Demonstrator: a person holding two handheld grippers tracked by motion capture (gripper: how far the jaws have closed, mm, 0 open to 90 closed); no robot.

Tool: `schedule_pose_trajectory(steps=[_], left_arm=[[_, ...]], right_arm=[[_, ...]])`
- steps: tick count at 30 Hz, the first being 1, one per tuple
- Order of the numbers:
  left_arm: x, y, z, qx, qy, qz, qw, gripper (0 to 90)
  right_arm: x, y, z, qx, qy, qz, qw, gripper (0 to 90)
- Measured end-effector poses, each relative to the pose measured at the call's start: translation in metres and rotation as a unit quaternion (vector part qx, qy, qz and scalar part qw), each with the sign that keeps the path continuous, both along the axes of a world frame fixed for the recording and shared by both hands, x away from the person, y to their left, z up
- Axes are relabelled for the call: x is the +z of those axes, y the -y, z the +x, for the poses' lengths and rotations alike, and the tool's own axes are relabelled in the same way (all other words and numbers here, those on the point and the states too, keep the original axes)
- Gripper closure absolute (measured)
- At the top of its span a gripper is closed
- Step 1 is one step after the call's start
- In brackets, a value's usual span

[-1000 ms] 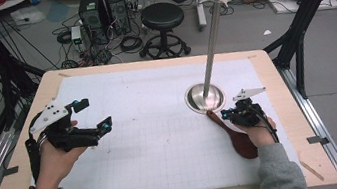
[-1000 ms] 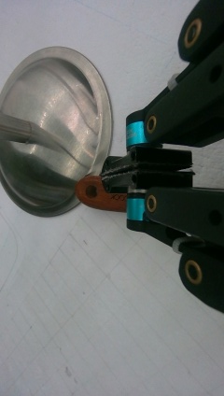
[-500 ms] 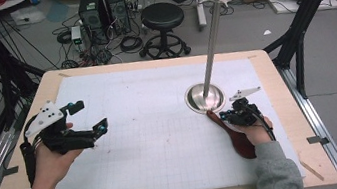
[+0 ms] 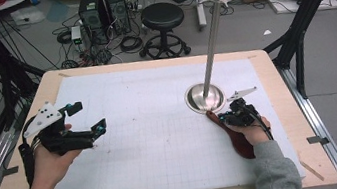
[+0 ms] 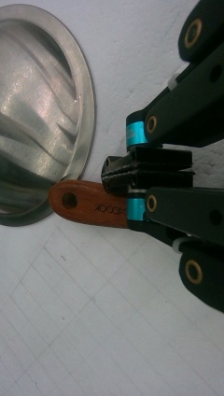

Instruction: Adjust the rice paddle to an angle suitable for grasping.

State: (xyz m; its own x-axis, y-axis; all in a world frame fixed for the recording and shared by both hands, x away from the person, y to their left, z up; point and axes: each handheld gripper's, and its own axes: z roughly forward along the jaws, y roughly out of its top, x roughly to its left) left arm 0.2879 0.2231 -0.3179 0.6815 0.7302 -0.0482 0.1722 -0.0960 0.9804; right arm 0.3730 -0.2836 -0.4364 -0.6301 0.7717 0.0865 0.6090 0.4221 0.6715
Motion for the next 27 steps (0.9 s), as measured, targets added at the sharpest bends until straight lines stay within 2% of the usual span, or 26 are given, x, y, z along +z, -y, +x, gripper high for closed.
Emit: schedule_pose_trajectory(steps=[7,15,22,27], left_arm=[[-0.001,0.000,0.001,0.000,-0.002,0.001,1.0000,1.8],[-0.002,0.000,0.001,0.002,-0.004,0.002,1.0000,1.8],[-0.002,0.000,0.001,0.001,-0.003,0.002,1.0000,1.7],[-0.001,-0.001,0.001,0.000,-0.004,0.003,1.0000,1.8]], right_arm=[[0.000,-0.003,0.000,0.013,-0.004,0.009,0.9999,89.3],[0.000,-0.006,-0.001,0.022,-0.008,0.009,0.9997,89.5],[0.004,-0.015,-0.002,0.042,-0.018,-0.005,0.9989,89.5],[0.004,-0.026,-0.004,0.073,-0.013,-0.018,0.9971,89.5]])
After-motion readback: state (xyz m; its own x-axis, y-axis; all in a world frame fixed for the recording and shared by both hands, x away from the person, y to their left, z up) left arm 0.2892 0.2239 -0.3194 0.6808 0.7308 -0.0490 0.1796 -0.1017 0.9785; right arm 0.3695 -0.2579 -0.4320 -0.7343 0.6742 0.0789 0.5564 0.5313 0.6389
